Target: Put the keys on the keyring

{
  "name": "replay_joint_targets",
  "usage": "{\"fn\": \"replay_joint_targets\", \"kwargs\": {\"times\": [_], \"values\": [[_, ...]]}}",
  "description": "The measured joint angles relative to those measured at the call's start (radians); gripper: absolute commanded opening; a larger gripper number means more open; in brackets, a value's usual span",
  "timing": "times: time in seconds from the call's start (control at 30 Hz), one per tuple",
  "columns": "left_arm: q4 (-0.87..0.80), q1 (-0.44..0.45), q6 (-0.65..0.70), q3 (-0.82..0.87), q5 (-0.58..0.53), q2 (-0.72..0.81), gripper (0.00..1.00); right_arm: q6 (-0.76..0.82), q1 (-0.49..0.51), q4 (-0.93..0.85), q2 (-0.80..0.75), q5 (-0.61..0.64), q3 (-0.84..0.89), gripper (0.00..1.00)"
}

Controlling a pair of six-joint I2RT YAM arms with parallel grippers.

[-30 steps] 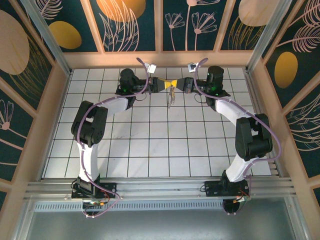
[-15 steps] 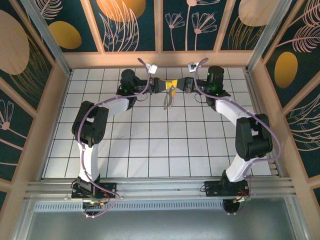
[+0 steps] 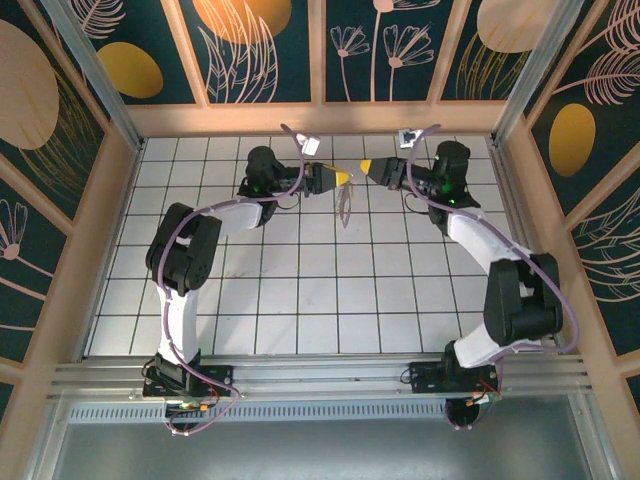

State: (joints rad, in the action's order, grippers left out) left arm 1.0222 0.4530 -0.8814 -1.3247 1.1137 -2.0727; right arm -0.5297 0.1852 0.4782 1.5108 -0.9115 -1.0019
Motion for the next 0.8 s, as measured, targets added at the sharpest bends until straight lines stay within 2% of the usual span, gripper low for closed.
{"fn": "replay_joint_targets", "kwargs": {"times": [0.17, 0.33, 0.63, 0.8], "values": [[0.050, 0.001, -0.021, 0.036, -0.020, 0.017, 0.00, 0.011, -0.001, 0.046, -0.117, 0.085, 0.136, 0.41], [0.102, 0.001, -0.049, 0.063, -0.037, 0.044, 0.00, 0.038, 0.015, 0.085, -0.156, 0.170, 0.261, 0.43], [0.130, 0.002, -0.067, 0.079, -0.048, 0.051, 0.00, 0.143, 0.159, 0.104, -0.156, 0.317, 0.304, 0.43], [0.131, 0.004, -0.067, 0.082, -0.049, 0.055, 0.00, 0.173, 0.174, 0.110, -0.156, 0.346, 0.304, 0.44]]}}
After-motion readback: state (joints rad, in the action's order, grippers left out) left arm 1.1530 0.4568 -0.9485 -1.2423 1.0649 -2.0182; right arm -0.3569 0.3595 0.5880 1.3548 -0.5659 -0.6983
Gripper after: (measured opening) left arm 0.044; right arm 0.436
